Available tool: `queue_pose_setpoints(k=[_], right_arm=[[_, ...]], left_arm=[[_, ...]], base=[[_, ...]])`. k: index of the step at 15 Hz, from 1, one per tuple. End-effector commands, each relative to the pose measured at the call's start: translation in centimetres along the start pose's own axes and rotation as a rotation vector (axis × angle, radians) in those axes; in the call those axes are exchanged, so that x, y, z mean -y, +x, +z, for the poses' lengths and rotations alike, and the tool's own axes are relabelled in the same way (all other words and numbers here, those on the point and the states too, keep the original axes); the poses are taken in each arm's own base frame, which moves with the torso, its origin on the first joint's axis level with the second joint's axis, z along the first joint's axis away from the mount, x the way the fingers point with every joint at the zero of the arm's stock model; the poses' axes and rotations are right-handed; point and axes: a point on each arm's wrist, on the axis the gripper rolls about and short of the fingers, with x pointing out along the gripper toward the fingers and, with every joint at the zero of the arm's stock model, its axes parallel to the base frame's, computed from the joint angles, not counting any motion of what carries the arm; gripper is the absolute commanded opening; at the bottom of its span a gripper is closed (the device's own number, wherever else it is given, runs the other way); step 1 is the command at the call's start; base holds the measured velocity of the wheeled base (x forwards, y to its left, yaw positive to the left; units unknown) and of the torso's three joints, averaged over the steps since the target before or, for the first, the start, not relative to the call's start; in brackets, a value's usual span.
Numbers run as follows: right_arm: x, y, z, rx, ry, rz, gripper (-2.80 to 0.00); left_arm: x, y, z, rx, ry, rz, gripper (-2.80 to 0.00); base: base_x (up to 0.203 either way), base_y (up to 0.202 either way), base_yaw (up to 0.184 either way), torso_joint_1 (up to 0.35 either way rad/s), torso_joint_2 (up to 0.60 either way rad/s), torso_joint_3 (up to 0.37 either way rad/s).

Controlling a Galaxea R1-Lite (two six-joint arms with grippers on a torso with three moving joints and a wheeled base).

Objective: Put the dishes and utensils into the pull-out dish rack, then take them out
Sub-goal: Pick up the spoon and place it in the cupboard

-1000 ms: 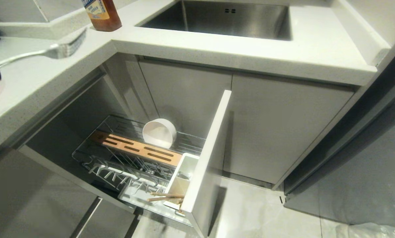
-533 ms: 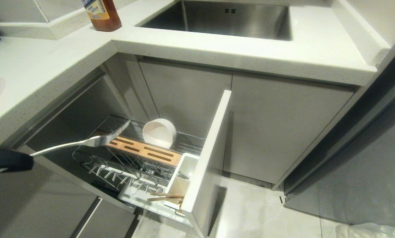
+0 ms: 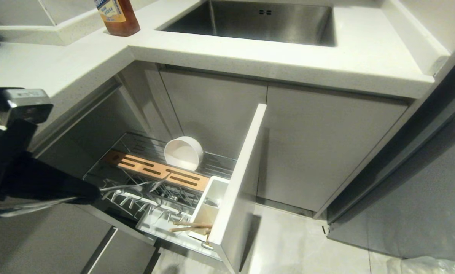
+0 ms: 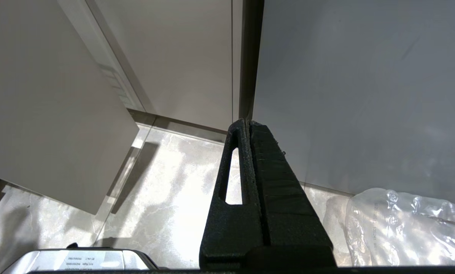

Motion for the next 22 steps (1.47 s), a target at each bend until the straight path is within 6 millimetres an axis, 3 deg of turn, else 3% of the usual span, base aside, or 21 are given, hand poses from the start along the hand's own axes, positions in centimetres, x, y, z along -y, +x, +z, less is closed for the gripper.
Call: queue_pose_setpoints(k=[1, 6, 15, 22], right_arm=[[0.0, 0.0, 0.0, -0.001, 0.000, 0.000, -2.80], [0.0, 0.0, 0.0, -0.001, 0.000, 0.000, -2.80], [0.0, 0.0, 0.0, -0.001, 0.000, 0.000, -2.80], [0.0, 0.0, 0.0, -0.001, 0.000, 0.000, -2.80]], left_arm=[[0.6, 3.1, 2.1, -0.083, -0.041, 0.066, -2.80], [2.1, 7.4, 4.5, -0.153, -0.107, 0.121, -2.80], [1.8, 15.4, 8.1, -0.184, -0.211, 0.196, -2.80], [1.4, 19.1, 9.3, -0.220, -0.245, 0.225, -2.80]], base=[[0.000, 0.000, 0.000, 0.000, 0.00, 0.000], [0.000, 0.000, 0.000, 0.000, 0.00, 0.000], [0.000, 0.000, 0.000, 0.000, 0.00, 0.000], [0.000, 0.000, 0.000, 0.000, 0.00, 0.000]])
